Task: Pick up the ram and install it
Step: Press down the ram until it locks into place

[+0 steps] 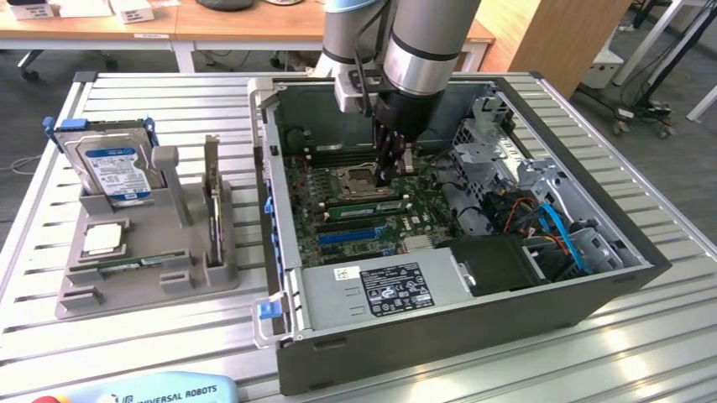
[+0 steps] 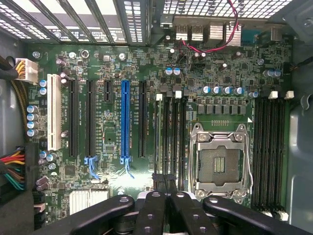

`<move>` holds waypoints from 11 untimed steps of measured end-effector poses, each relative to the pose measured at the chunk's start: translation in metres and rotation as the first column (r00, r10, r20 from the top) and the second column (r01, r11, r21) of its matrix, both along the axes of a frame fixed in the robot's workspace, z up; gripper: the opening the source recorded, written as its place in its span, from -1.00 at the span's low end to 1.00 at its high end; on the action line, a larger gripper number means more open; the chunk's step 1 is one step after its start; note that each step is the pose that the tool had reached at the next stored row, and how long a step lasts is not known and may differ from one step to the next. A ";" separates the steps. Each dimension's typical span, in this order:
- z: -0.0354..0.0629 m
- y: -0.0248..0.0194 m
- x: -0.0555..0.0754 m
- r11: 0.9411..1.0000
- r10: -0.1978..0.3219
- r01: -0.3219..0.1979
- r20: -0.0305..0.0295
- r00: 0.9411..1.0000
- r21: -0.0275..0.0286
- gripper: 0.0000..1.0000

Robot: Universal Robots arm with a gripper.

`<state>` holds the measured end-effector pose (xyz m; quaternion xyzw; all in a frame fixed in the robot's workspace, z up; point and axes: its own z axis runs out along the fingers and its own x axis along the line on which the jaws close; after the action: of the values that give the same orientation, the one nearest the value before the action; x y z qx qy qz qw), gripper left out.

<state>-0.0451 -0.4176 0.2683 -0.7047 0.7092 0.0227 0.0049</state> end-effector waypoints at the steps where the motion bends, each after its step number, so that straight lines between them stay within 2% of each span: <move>1: 0.0000 0.0000 0.000 1.000 0.000 0.000 0.000 1.000 0.000 -0.80; 7: 0.0000 0.0000 0.000 1.000 -0.008 0.008 0.000 1.000 0.000 -0.80; 11: 0.0000 0.0000 0.000 0.999 -0.038 0.038 0.000 0.999 0.000 -0.80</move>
<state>-0.0451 -0.4176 0.2683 -0.6910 0.7225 0.0226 0.0053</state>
